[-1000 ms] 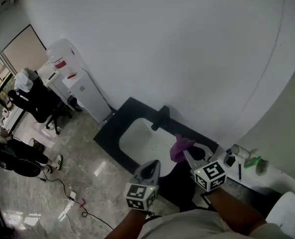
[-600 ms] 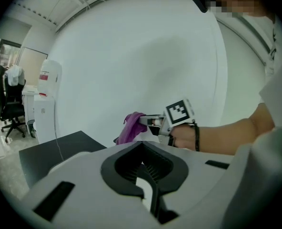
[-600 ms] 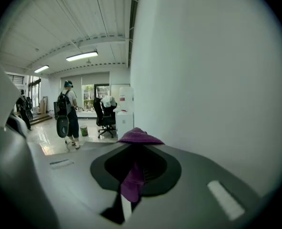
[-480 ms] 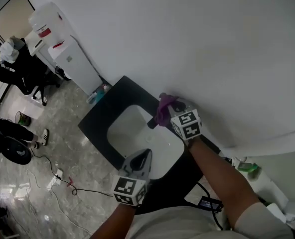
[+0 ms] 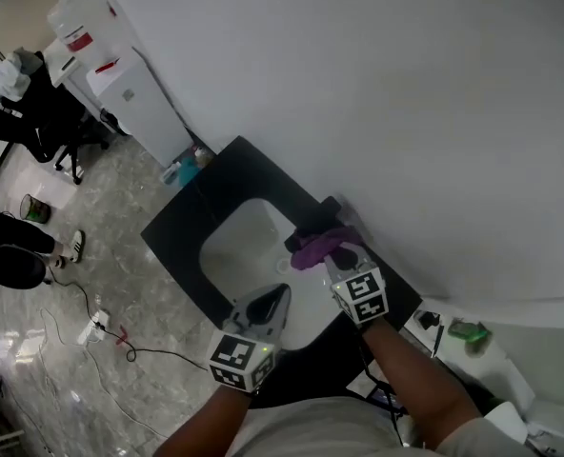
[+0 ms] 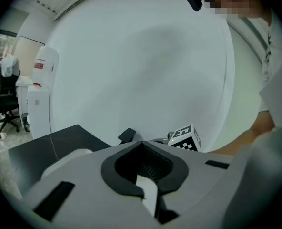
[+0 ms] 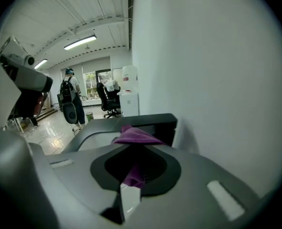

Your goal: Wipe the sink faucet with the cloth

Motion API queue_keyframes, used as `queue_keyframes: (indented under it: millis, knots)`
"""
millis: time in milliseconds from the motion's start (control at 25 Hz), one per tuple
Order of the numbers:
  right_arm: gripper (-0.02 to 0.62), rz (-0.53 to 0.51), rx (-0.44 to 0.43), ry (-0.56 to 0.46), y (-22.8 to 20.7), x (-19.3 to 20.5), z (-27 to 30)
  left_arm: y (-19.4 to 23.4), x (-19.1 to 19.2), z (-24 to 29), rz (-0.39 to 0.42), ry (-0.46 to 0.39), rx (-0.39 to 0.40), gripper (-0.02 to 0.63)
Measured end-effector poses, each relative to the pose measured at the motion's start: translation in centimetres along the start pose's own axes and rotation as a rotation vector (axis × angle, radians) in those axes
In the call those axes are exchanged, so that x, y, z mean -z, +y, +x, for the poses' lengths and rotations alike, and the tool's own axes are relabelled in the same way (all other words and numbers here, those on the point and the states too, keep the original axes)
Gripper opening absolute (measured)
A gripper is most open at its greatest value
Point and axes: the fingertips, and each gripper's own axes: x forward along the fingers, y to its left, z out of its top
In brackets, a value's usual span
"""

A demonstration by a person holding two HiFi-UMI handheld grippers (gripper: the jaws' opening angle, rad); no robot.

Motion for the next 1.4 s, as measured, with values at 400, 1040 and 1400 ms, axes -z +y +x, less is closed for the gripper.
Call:
queue_keyframes:
  millis: [400,1040,1400]
  knots:
    - [0.025,-0.132,0.092,-0.088,-4.8,-5.6,2.7,-0.8,-0.4,0.2,0.009,-0.019,0.006,0.006]
    - [0.025,-0.021,0.148,-0.132,-7.0,0.1,3.5,-0.6,0.9,1.3,-0.002,-0.015,0.005,0.006]
    - [0.026,0.036,0.007,0.332,-5.7,11.0,9.7,0.4,0.6,3.6,0.025,-0.005,0.000,0.006]
